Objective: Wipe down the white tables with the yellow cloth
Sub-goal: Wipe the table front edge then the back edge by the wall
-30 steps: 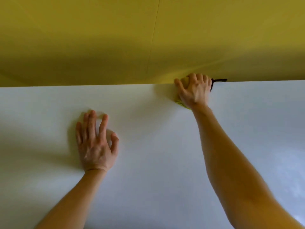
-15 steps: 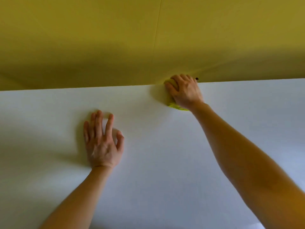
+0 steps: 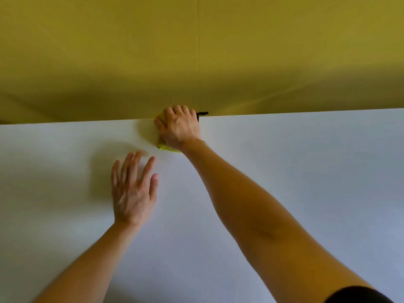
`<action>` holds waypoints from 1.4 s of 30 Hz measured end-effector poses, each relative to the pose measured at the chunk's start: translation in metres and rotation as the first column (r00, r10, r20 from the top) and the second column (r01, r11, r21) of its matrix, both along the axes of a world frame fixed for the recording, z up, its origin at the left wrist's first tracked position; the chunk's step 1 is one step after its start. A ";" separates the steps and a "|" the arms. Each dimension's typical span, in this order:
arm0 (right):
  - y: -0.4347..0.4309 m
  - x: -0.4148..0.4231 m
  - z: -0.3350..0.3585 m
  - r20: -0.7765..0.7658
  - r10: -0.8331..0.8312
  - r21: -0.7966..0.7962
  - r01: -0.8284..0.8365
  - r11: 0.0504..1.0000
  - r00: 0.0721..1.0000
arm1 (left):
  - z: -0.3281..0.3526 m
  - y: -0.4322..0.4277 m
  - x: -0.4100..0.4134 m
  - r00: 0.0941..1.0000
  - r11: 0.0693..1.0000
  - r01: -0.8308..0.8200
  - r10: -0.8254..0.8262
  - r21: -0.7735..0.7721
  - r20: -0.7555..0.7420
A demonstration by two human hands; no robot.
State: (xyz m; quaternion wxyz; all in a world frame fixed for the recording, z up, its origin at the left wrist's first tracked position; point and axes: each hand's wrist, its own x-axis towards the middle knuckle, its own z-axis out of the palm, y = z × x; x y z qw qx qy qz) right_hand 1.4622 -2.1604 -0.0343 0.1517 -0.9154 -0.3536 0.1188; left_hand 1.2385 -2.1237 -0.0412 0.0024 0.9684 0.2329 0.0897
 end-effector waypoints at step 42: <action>-0.145 0.101 -0.003 -0.014 0.062 -0.053 -0.062 0.997 0.998 | -0.017 -0.208 0.130 0.996 0.989 -0.083 0.088 -0.123 0.030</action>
